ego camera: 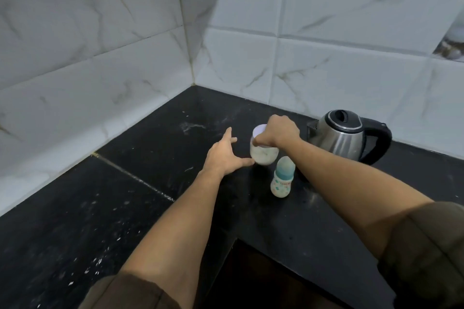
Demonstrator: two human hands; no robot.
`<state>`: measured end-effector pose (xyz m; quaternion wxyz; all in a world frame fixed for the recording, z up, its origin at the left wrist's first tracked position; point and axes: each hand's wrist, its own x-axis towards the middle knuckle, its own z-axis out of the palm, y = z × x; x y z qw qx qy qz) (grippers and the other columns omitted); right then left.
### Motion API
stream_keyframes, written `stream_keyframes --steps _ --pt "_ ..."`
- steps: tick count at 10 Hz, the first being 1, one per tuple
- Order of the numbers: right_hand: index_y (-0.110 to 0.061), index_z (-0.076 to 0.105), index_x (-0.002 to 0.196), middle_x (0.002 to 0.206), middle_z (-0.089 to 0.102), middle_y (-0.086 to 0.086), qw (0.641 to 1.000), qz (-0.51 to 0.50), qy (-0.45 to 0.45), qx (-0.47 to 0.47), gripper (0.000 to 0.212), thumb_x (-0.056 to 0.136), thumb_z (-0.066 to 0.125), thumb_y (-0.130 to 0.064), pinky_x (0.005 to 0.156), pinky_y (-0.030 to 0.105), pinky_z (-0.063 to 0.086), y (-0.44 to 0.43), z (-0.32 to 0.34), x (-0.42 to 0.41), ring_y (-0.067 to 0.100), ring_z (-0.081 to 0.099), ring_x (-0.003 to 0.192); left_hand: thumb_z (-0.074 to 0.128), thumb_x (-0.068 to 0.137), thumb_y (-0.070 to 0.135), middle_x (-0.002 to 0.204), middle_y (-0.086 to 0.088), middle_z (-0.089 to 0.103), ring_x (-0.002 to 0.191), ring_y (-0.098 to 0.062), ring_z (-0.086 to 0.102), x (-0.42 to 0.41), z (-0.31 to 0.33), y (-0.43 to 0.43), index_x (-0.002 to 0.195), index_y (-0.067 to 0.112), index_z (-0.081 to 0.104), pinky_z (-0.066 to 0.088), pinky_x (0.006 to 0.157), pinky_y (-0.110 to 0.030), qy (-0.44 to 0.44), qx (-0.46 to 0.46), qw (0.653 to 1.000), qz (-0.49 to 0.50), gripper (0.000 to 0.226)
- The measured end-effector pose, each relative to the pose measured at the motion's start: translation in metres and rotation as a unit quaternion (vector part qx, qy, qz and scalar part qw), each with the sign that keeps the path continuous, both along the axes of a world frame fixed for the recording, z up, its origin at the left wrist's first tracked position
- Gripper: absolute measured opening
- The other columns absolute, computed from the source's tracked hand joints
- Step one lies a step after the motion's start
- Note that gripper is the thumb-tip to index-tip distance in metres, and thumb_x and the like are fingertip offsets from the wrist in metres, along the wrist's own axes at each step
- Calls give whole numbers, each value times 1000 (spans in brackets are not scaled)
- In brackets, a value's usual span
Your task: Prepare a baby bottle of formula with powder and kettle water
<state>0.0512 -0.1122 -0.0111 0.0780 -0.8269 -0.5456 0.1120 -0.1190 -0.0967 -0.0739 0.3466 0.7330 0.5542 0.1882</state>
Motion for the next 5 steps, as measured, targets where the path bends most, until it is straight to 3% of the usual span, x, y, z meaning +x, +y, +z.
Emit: stream_keyframes --steps 3,4,5 --pt "-11 65 106 82 59 2 999 -22 7 -40 56 72 87 -49 60 33 49 11 -24 43 25 64 81 76 89 38 154 13 52 141 -20 45 23 -12 26 168 24 10 44 112 -44 40 47 998 -15 103" --pt "-10 67 113 91 64 5 999 -23 12 -46 63 71 88 -52 65 35 56 14 -26 49 26 67 83 72 91 35 154 11 51 142 -19 44 28 -12 28 167 23 14 45 111 -43 45 59 997 -11 96" --pt "-9 63 126 115 62 12 998 -21 6 -57 78 72 86 -60 73 37 58 11 -33 52 30 69 96 66 97 35 154 6 51 144 -20 40 39 -10 22 165 20 21 45 108 -41 56 96 994 15 83"
